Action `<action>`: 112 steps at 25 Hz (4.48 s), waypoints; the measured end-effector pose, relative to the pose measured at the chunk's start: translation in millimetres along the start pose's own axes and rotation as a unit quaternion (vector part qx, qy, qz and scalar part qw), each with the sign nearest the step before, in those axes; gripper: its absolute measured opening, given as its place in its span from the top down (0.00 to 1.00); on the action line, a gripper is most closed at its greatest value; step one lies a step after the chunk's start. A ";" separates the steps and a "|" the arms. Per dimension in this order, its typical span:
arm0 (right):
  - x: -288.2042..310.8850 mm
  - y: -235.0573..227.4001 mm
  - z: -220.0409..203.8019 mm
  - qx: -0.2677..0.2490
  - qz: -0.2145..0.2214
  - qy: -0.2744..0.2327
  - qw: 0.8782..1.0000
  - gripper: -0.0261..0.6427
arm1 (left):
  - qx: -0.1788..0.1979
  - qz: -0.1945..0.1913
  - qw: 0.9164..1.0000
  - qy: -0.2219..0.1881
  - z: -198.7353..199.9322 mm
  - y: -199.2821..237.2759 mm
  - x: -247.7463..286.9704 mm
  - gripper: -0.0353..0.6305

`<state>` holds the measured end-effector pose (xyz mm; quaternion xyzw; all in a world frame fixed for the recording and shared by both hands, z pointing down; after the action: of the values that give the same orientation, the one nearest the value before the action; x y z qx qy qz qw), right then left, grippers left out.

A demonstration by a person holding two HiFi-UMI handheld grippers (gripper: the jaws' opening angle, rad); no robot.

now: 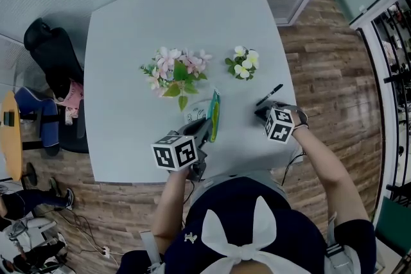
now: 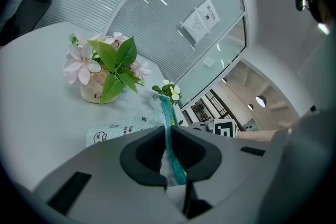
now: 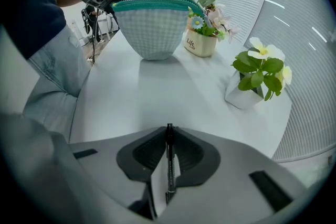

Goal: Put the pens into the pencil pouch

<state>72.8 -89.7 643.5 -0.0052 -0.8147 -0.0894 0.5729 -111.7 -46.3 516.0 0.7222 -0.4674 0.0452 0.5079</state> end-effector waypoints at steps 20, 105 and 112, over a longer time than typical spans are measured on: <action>-36.9 -10.1 13.8 0.094 -0.080 -0.095 0.988 0.88 | 0.006 0.003 1.000 -0.004 -1.9 -1.1 -3.5 0.87; -240.7 -50.8 98.4 0.336 -0.191 -0.507 0.770 0.88 | -0.010 -0.019 1.000 -0.007 -12.9 -21.3 0.8 0.87; -244.1 -54.0 113.8 0.326 -0.183 -0.519 0.769 0.88 | -0.010 -0.022 1.000 -0.005 -13.2 -24.1 3.8 0.87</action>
<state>44.5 -102.7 370.6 0.2855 -0.9537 0.0947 0.0029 -86.8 -37.3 507.8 0.7273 -0.4546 0.0260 0.5135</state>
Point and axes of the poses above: the fingertips, and each gripper's own axes: x forward along the fingers, y to its left, z out of its top, the point moved 2 cm from there along -x, backward along the fingers, and after that the axes turned 7 degrees about -x, right-handed, at the moved point
